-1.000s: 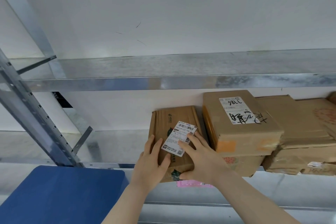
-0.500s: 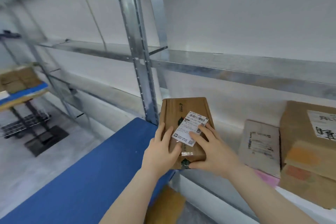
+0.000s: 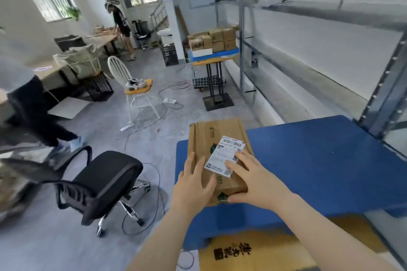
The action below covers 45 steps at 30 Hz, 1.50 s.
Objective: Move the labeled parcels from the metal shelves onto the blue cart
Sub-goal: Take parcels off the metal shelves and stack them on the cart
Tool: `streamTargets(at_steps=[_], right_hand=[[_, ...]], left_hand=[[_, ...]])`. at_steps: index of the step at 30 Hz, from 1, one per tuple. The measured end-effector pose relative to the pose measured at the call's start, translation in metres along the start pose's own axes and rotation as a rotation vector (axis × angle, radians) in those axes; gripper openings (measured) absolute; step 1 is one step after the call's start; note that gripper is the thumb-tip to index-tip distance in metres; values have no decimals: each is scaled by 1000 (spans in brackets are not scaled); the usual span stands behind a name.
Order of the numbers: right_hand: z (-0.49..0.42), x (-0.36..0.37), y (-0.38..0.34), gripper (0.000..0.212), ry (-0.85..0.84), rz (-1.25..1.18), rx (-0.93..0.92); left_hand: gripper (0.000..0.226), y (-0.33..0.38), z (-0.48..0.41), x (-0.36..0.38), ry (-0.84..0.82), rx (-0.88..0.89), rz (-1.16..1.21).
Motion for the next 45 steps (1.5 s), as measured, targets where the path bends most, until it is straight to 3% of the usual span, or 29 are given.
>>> streamTargets(at_steps=[6, 12, 17, 21, 27, 39, 45], right_hand=[[-80, 31, -54, 93, -77, 2, -85], [-126, 55, -45, 87, -65, -43, -20], [-140, 82, -28, 51, 71, -97, 14], [-152, 87, -25, 40, 200, -78, 13], [-158, 88, -17, 39, 189, -97, 86], [-161, 82, -12, 42, 93, -43, 175], [-141, 76, -19, 44, 82, -93, 292]], left_hand=[[65, -89, -5, -33, -18, -111, 11], [63, -130, -48, -20, -71, -81, 23], [65, -143, -73, 10, -85, -59, 53], [64, -145, -86, 15, -38, -55, 19], [63, -147, -93, 16, -46, -38, 44], [68, -141, -104, 11, -217, -65, 199], [74, -137, -100, -3, -226, -116, 575]])
Point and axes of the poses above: each hand's wrist, its own z-axis away from the middle knuckle, its own x-axis out of the palm, y = z × x, the point moved 1 cm from there along -z, towards the middle knuckle, and after that the axes turned 11 degrees about -y, right-handed, at the moved point
